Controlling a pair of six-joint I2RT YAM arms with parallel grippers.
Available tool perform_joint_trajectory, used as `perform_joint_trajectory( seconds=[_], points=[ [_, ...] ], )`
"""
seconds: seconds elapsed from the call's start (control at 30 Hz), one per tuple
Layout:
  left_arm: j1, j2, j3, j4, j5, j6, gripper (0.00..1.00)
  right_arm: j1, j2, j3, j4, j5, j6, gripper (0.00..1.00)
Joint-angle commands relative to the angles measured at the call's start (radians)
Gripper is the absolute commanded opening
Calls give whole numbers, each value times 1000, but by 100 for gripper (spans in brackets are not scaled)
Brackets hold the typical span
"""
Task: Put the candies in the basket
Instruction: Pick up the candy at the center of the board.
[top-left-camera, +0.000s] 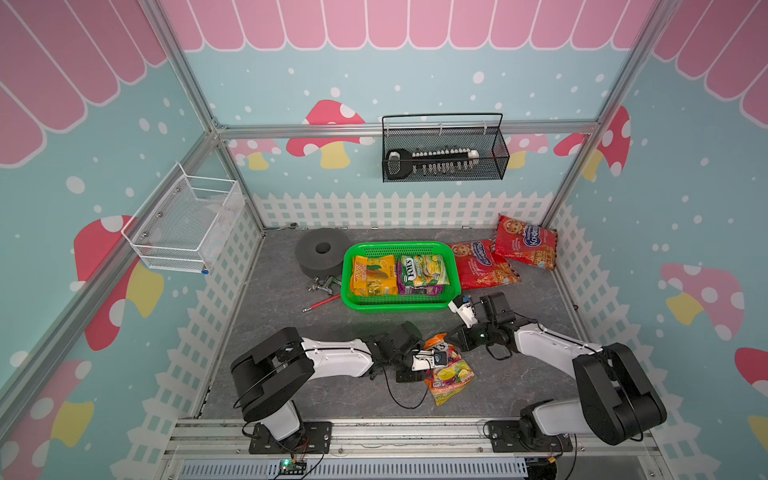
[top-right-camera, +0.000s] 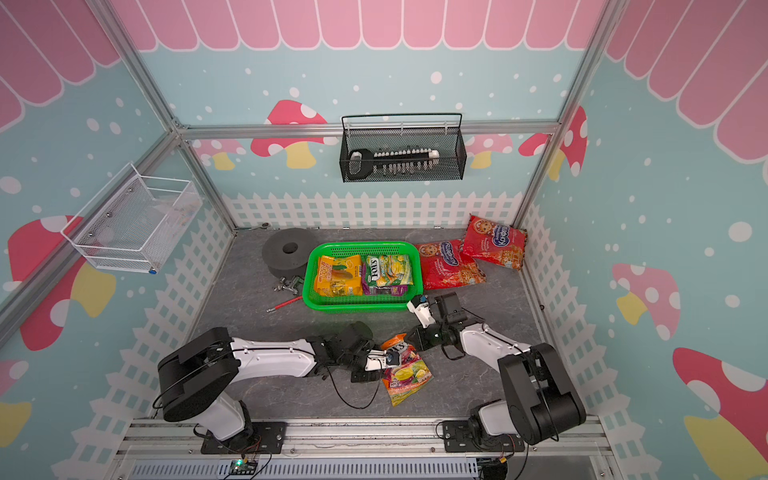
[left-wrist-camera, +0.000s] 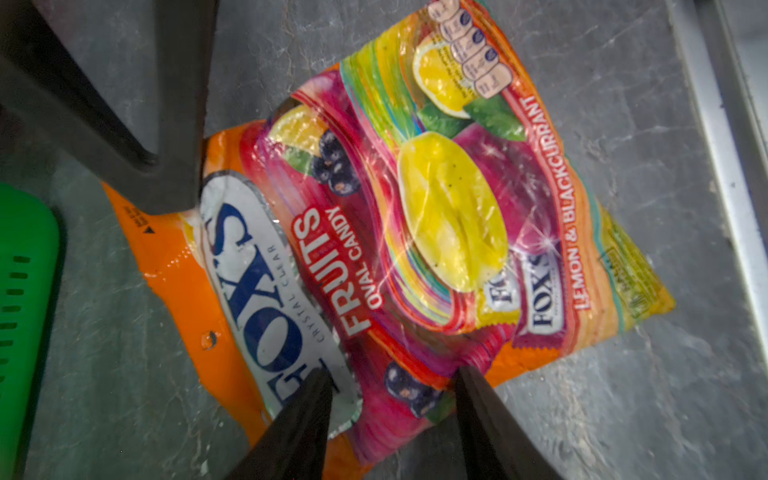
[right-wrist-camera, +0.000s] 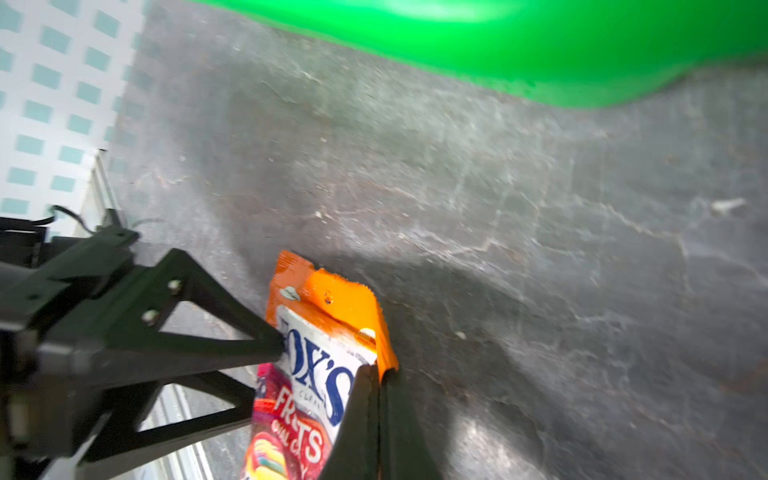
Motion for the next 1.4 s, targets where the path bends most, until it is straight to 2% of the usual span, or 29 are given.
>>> perform_joint_trajectory(
  seconds=[0.0, 0.17, 0.3, 0.37, 0.53, 0.73, 0.83, 1.0, 1.03, 1.17, 1.2, 1.33, 1.37],
  points=[
    [44, -112, 20, -1, 43, -58, 52, 11, -60, -21, 10, -82, -18, 0],
    [137, -334, 17, -16, 242, -136, 57, 11, -182, -52, 74, -108, -16, 0],
    [196, -504, -18, -10, 344, -155, 90, 17, -281, -52, 135, -152, -34, 0],
    [220, -553, -37, 16, 352, -188, 99, 25, -322, -33, 152, -173, -59, 0],
    [282, -563, -25, 13, 446, -282, 99, 46, -421, 16, 188, -215, -157, 0],
    [283, -491, -10, 7, 444, -264, 98, 58, -450, 77, 172, -222, -293, 0],
    [283, -448, 22, 6, 422, -253, 91, 63, -437, 113, 147, -248, -358, 0],
    [283, -381, 91, -15, 416, -232, 65, 68, -402, 170, 135, -265, -391, 0],
    [281, -373, 99, -18, 399, -232, 58, 69, -396, 178, 135, -269, -392, 0],
    [293, -390, 121, -18, 396, -229, 12, 75, -379, 193, 122, -255, -411, 0],
    [293, -401, 119, -17, 394, -222, 6, 75, -375, 198, 103, -247, -430, 0],
    [293, -437, 92, -6, 380, -212, 6, 75, -358, 240, 12, -193, -506, 0],
    [293, -442, 87, -1, 370, -212, 4, 74, -356, 244, 8, -185, -510, 0]
  ],
)
